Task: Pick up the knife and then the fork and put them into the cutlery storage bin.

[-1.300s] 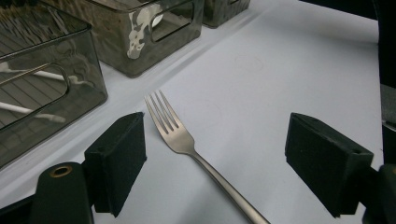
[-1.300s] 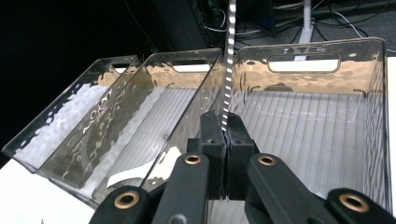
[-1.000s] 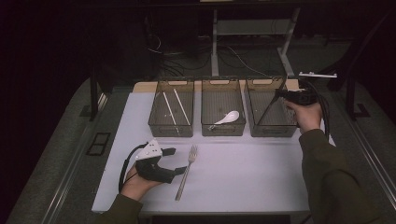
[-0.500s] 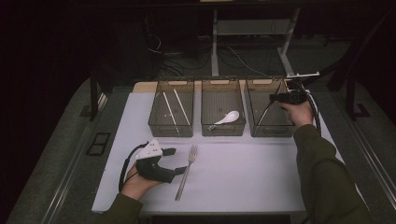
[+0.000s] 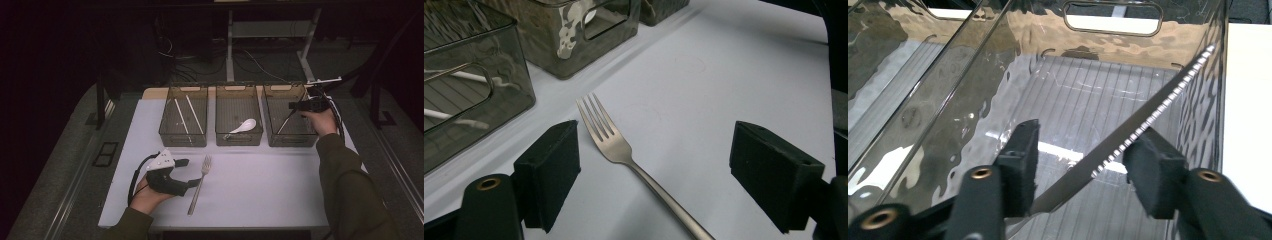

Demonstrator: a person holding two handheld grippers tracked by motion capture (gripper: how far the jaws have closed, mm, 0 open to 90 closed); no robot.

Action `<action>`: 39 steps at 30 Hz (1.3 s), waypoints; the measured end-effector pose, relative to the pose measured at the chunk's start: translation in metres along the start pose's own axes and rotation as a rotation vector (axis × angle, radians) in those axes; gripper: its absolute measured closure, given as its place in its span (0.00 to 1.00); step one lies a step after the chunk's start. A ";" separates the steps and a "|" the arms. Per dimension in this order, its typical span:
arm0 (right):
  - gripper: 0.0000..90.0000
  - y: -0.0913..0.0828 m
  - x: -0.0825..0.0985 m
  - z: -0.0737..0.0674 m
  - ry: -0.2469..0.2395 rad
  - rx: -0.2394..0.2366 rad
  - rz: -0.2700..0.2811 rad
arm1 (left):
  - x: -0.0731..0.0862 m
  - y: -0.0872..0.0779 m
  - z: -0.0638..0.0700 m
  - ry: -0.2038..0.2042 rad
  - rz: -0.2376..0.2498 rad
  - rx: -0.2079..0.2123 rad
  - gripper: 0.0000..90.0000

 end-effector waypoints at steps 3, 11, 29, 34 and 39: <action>0.45 0.002 -0.001 0.000 -0.029 0.031 0.006 | 0.000 0.000 -0.001 -0.002 0.000 -0.001 0.21; 0.43 0.001 -0.010 -0.009 -0.058 0.003 0.037 | 0.000 0.000 0.000 0.000 0.003 0.000 0.21; 0.32 -0.039 0.014 -0.022 -0.137 -0.151 0.151 | 0.005 -0.004 -0.006 -0.037 -0.016 -0.066 0.20; 0.31 -0.053 0.028 -0.027 -0.172 -0.191 0.187 | 0.004 -0.002 -0.005 -0.036 -0.029 -0.082 0.20; 0.30 -0.069 0.043 -0.034 -0.215 -0.221 0.217 | 0.004 0.000 -0.003 -0.037 -0.039 -0.092 0.20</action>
Point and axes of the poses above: each handheld gripper's, and its own axes: y roughly forward along the jaws, x roughly out of its underside, z roughly to its right, the point moved 2 cm from there along y, roughly forward along the jaws, and after that the axes turned 3 degrees about -z, right-handed, at the moved point
